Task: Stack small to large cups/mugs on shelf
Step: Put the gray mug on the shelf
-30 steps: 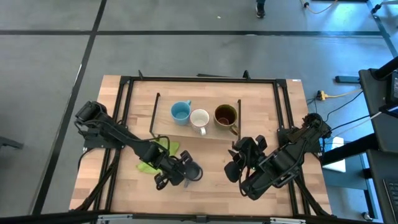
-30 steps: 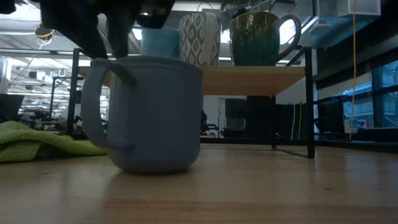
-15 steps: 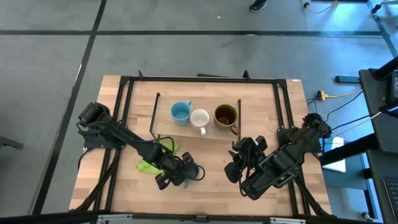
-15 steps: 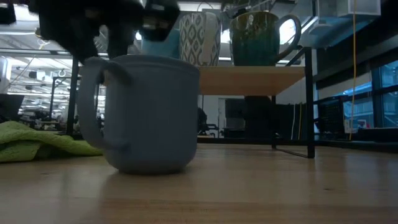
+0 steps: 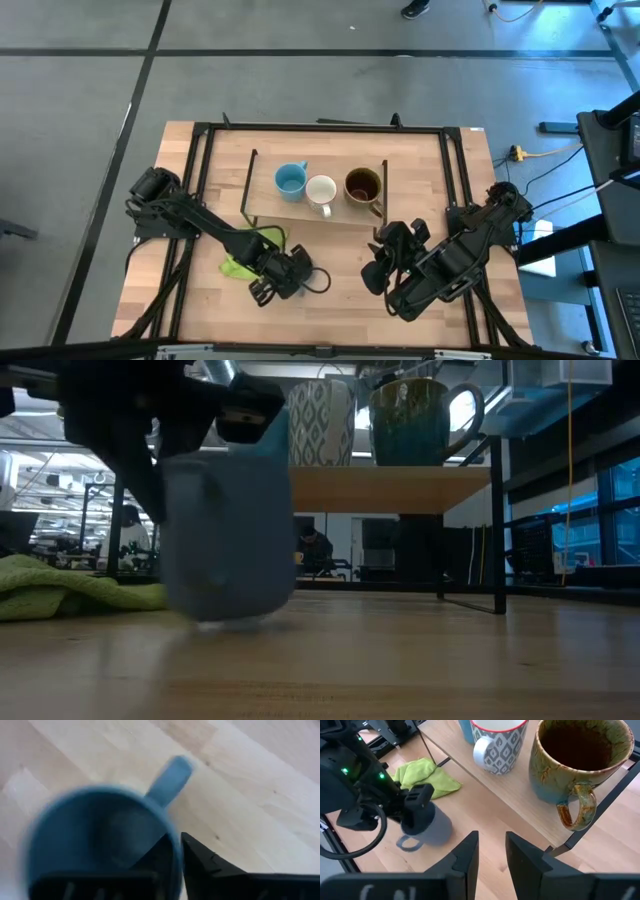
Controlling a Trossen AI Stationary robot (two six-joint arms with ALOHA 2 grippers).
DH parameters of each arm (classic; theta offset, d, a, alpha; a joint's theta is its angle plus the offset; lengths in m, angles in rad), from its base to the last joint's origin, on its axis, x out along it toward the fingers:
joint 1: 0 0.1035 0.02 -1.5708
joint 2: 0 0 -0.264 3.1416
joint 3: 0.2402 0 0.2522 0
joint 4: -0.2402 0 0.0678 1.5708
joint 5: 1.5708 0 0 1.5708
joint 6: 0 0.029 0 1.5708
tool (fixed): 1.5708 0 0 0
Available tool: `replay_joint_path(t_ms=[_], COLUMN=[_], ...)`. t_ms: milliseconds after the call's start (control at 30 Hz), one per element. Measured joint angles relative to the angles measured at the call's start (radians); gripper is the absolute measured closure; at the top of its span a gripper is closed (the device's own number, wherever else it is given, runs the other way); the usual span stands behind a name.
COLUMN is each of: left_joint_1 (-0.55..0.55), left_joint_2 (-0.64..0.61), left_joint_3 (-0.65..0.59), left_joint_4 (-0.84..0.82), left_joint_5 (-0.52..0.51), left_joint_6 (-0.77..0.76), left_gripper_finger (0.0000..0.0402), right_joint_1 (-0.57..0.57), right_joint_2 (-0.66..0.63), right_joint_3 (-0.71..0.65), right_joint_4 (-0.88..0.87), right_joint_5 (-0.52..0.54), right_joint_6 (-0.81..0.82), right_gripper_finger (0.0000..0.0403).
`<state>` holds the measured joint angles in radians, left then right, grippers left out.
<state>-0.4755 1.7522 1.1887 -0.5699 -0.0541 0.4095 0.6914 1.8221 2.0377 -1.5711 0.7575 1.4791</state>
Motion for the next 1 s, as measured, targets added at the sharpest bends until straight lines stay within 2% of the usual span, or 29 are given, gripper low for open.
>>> replay_joint_path(t_ms=[67,267,433,600,767,933,1000], left_joint_1=[-0.002,-0.005,-0.025,-0.048,-0.072,-0.085,-0.084], left_joint_2=[0.002,0.002,-0.017,-0.157,-0.35,-0.462,-0.481], left_joint_3=[0.024,0.12,0.192,0.205,0.206,0.206,0.205], left_joint_4=[-0.058,-0.171,-0.413,-0.542,-0.591,-0.807,-0.875], left_joint_5=[-0.021,-0.053,-0.06,-0.059,-0.075,-0.138,-0.15], left_joint_6=[-0.018,-0.08,-0.2,-0.409,-0.684,-0.892,-0.93], left_gripper_finger=[0.0392,0.0395,0.0396,0.0397,0.0395,0.0396,0.0396], right_joint_1=[0.0,-0.001,-0.001,-0.001,-0.001,-0.001,-0.001], right_joint_2=[0.0,0.0,0.0,0.0,0.0,0.0,0.0], right_joint_3=[0.0,0.0,0.0,0.0,0.0,0.0,0.0], right_joint_4=[0.0,0.0,0.0,0.0,0.0,0.0,0.0], right_joint_5=[0.0,0.0,0.0,0.0,0.001,0.007,0.016], right_joint_6=[-0.007,-0.017,-0.017,-0.032,-0.069,-0.073,-0.074], right_gripper_finger=[0.0305,0.0305,0.0305,0.0305,0.0305,0.0305,0.0305])
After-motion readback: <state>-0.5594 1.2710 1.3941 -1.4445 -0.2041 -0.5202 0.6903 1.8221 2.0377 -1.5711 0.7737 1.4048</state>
